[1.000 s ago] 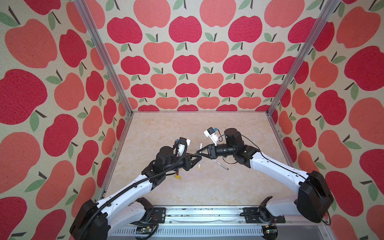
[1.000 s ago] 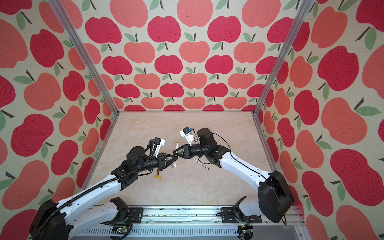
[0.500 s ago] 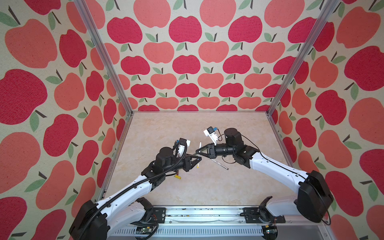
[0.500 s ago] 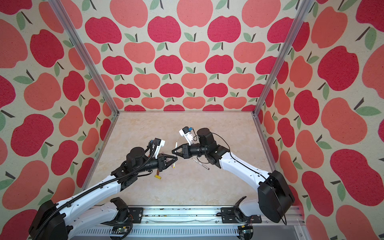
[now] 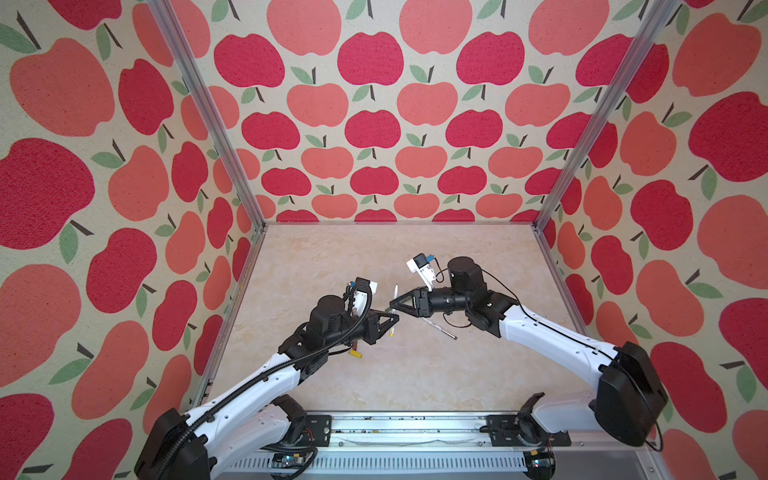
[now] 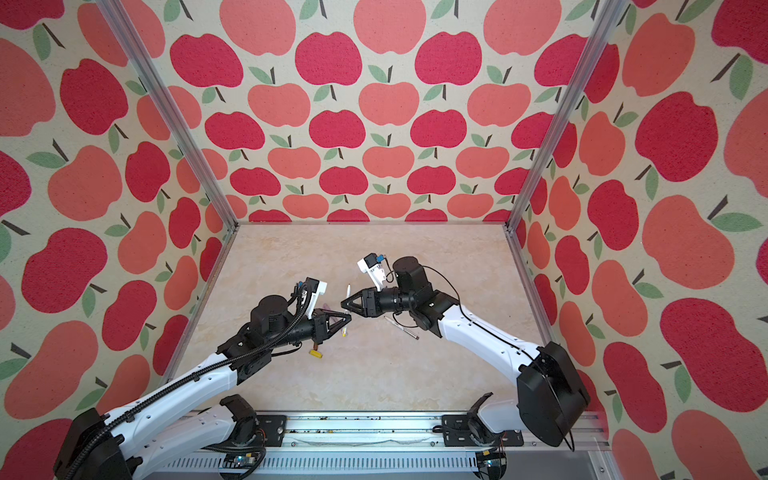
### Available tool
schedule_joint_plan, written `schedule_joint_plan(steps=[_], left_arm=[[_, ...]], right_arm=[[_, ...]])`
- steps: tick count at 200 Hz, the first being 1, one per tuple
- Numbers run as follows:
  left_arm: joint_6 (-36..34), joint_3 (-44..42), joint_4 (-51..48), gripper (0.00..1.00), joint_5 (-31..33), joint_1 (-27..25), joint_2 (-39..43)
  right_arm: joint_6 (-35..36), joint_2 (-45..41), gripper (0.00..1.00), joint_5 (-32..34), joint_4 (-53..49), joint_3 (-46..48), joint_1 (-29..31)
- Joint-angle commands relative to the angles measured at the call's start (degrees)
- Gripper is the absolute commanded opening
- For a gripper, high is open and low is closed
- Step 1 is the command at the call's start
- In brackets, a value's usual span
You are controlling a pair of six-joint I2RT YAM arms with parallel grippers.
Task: Insert the pens into the pen caps
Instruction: 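Open the right gripper off the white marker and draw it back, then move the right gripper toward the yellow cap on the table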
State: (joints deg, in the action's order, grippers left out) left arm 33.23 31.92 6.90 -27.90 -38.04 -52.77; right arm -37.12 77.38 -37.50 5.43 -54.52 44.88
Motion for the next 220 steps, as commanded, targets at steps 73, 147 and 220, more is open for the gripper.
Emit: schedule_joint_plan(steps=[73, 147, 220], left_arm=[[-10.59, 15.12, -43.66, 0.0, 22.71, 7.18, 21.82], [-11.76, 20.15, -53.02, 0.0, 29.02, 7.2, 33.05], [-9.92, 18.43, -54.52, 0.0, 29.05, 7.2, 37.73]], right_arm=[[17.75, -2.59, 0.41, 30.03, -27.69, -6.22, 5.23], [28.3, 25.88, 0.41, 30.38, -36.18, -24.29, 20.45], [30.18, 44.6, 0.43, 33.17, -44.35, -41.6, 26.75]])
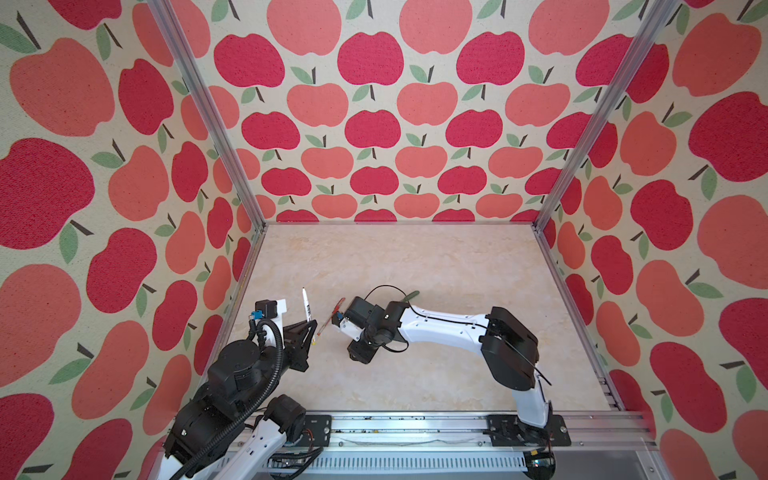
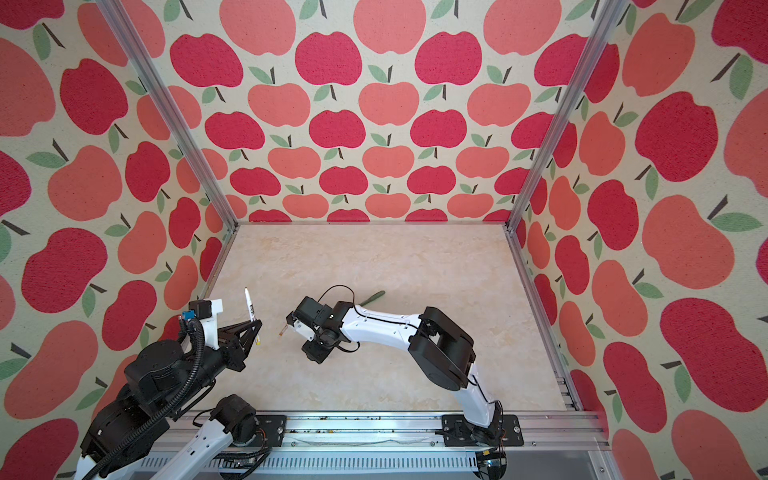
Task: Insert the pens into the pen caps
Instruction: 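Move the right gripper toward the yellow cap on the table, then close the right gripper on the upright yellow cap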
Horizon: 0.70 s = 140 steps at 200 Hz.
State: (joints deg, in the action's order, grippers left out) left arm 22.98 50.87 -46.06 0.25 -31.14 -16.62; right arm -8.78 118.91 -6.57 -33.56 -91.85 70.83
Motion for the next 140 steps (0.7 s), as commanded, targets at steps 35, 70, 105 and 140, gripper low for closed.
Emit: schedule_joint_plan(steps=[35, 70, 105, 140], left_arm=[[0.66, -0.84, -2.14, 0.0, 0.22, 0.29, 2.12], [0.62, -1.31, -1.99, 0.0, -0.73, 0.29, 2.38], [0.67, -1.66, -2.19, 0.0, -0.78, 0.33, 3.28], [0.82, -1.59, -2.41, 0.0, -0.52, 0.29, 3.61]], right_arm=[[1.74, 6.69, 0.43, 3.87, -6.51, -7.68, 0.8], [2.09, 8.59, 0.44, 6.28, -8.28, -9.95, 0.89], [2.1, 9.03, 0.44, 7.48, -8.57, -9.96, 0.81], [2.16, 10.62, 0.45, 6.4, -8.54, -10.36, 0.72]])
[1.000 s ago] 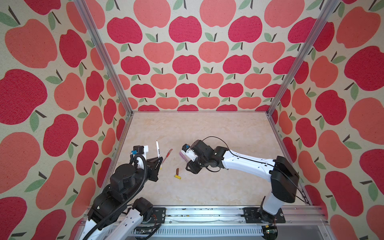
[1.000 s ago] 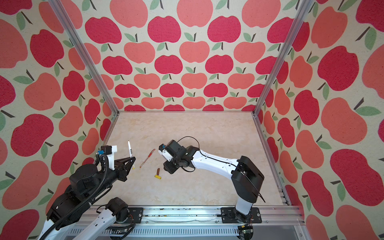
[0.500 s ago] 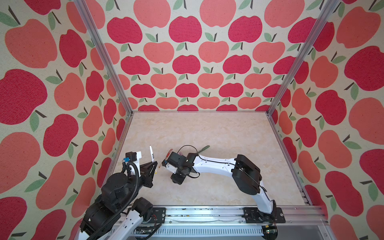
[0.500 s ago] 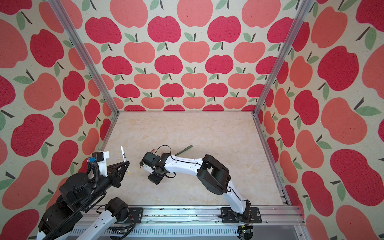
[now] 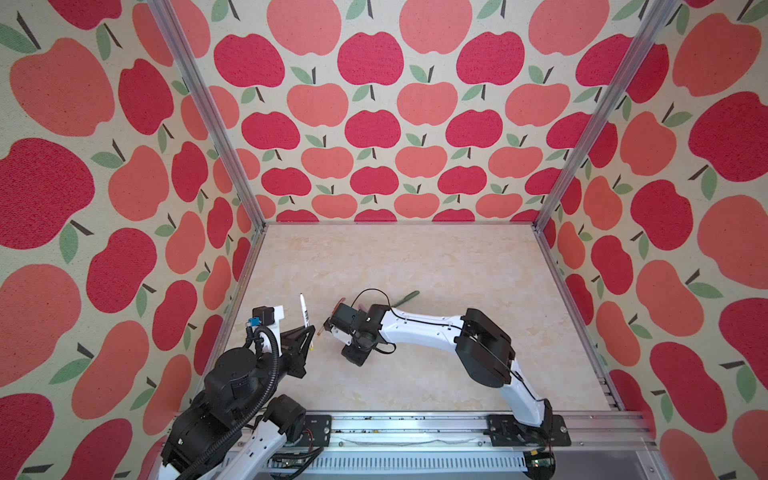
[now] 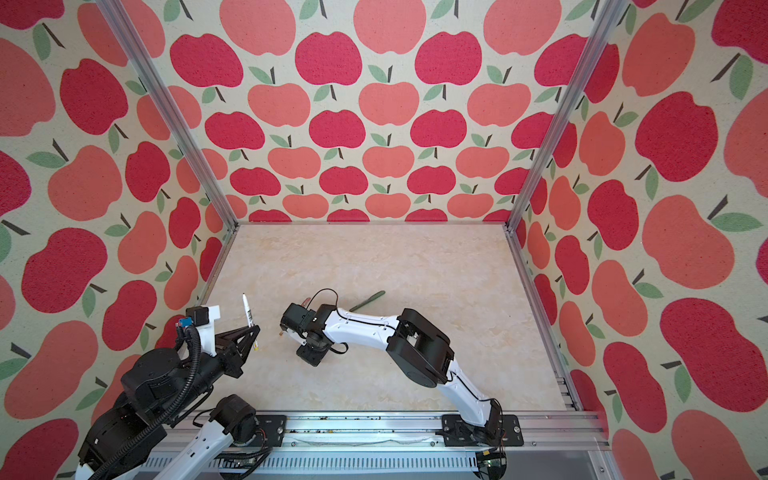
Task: Insert the pens into the pen caps
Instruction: 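Close the right gripper on the upright yellow cap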
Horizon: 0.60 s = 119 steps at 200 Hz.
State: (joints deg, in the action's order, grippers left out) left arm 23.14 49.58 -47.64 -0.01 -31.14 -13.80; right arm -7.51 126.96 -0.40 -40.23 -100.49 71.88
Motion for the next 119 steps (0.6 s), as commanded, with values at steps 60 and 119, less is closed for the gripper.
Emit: schedule_joint_plan(steps=[60, 119], left_arm=[[1.11, -0.09, -1.14, 0.0, -0.45, 0.3, 0.97], [0.65, 0.16, -0.09, 0.0, -0.34, 0.29, 0.03]], right_arm=[[1.36, 4.94, 0.41, 0.04, -3.54, -2.89, -0.16], [0.68, 4.06, 0.24, 0.14, -3.9, -1.09, 0.02]])
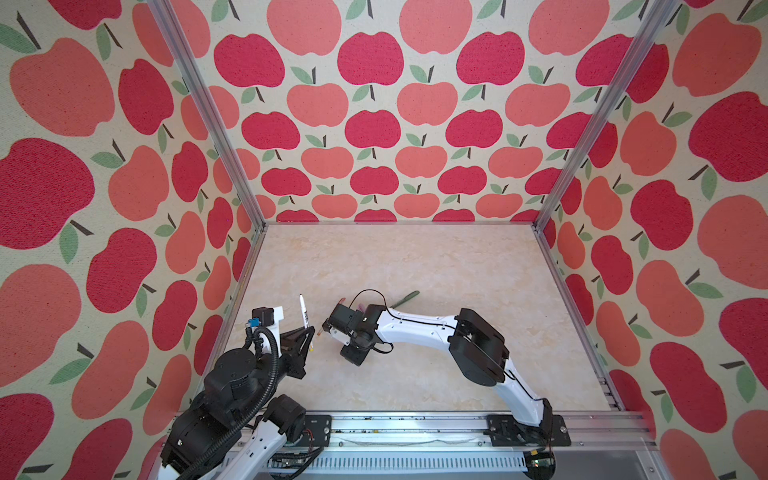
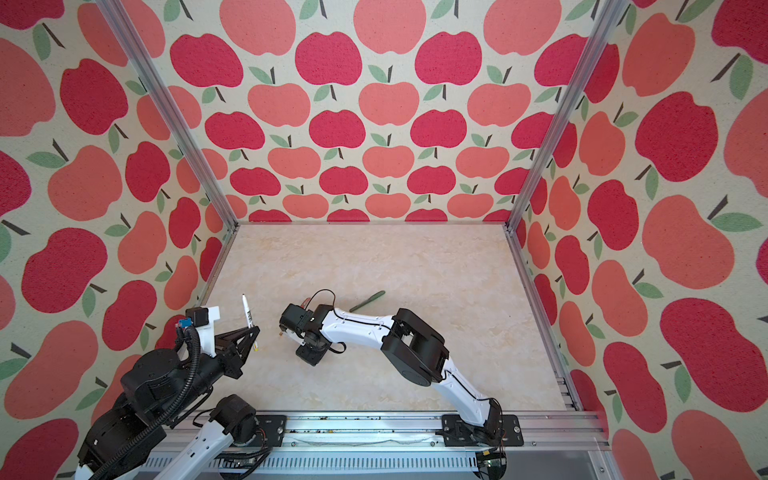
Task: Insert the pens into the pen caps
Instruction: 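Close the right gripper on the upright yellow cap, then lift the yellow cap and carry it above the white marker with the right gripper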
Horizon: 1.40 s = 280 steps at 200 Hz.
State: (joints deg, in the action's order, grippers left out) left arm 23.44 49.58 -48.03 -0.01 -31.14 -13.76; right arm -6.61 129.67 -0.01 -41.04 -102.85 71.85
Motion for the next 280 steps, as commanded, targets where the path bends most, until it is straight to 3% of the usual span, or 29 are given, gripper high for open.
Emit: schedule_joint_plan(steps=[1, 49, 94, 168, 213, 280], left_arm=[[0.32, 0.16, 0.3, 0.0, -0.34, 0.29, -0.07], [-0.22, 0.08, 1.74, 0.0, -1.16, 0.33, -1.83], [-0.29, 0.2, 3.78, 0.0, -3.33, 0.29, -4.32], [1.74, -1.02, 9.02, 0.0, -9.85, 0.37, -9.32], [6.7, -5.55, 17.85, 0.0, -18.2, 0.12, -14.14], [9.26, -11.31, 31.08, 0.0, -21.18, -5.91, -22.92]], right_arm=[[-0.23, 1.32, 0.24, -0.25, -3.04, 1.35, 0.04], [-1.64, -0.14, 0.16, -2.22, -1.8, 1.89, -0.2], [-6.68, -4.33, 0.14, -11.3, 4.63, 5.78, -3.83], [-18.26, -17.99, 0.13, -24.97, 23.8, 21.18, -11.82], [-25.66, -28.6, 0.13, -27.54, 35.16, 30.64, -18.07], [-30.93, -43.72, 0.12, -26.03, 41.39, 40.15, -27.47]])
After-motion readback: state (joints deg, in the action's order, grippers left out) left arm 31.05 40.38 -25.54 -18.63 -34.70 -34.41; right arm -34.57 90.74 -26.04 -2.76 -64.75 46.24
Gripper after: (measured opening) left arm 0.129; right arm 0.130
